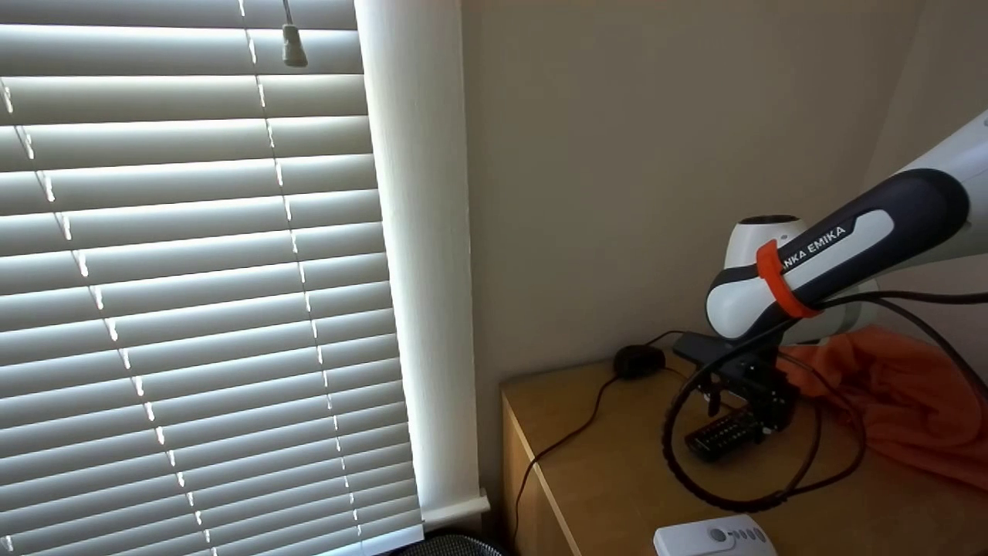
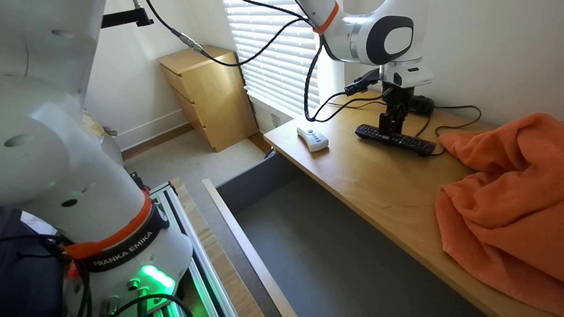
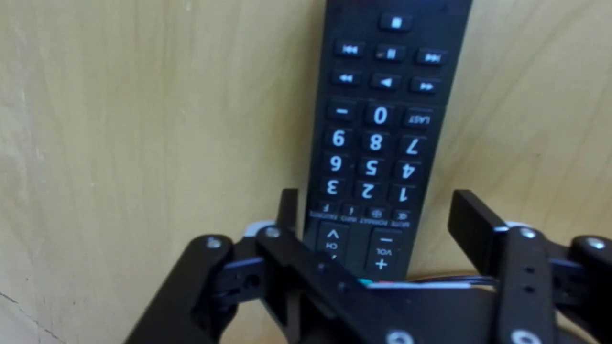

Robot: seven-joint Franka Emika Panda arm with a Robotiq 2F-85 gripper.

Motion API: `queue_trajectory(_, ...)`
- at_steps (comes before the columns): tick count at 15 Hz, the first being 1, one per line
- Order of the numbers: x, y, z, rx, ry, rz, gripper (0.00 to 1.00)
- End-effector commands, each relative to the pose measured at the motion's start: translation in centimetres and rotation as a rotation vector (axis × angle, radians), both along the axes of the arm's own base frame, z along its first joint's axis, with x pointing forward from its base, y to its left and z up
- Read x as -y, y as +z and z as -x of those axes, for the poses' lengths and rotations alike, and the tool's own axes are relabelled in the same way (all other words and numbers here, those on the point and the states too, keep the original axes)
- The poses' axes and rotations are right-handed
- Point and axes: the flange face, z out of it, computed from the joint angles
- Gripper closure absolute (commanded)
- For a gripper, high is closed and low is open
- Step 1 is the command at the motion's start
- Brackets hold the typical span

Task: Turn the remote to the right

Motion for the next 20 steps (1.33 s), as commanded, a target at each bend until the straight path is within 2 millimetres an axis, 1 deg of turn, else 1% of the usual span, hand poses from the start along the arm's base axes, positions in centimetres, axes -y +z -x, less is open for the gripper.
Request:
queue_trajectory(1,0.1,-0.7,-0.3,-0.007,-0.051,-0.01,0.51)
queue_trajectory(2,0.0,-0.6,-0.3,-0.007,-0.066,-0.007,0.58)
queue_trajectory(3,0.0,-0.2,-0.4,-0.001,-0.089,-0.003,0.67)
queue_trajectory(4,0.0,0.4,-0.5,0.0,-0.125,0.004,0.69)
queue_trajectory(7,-0.1,2.1,-0.9,0.006,-0.249,0.027,0.69)
queue_trajectory(10,-0.2,3.5,-1.0,-0.009,-0.406,0.091,0.69)
queue_trajectory(13,-0.7,4.2,-0.8,-0.038,-0.538,0.155,0.69)
queue_trajectory(14,-0.9,4.3,-0.7,-0.051,-0.569,0.17,0.69)
queue_trajectory(16,-1.4,4.0,-0.6,-0.061,-0.629,0.117,0.69)
queue_trajectory(18,-1.7,3.6,-0.4,-0.073,-0.684,0.107,0.69)
queue_trajectory(20,-1.9,3.2,-0.6,-0.056,-0.76,0.056,0.69)
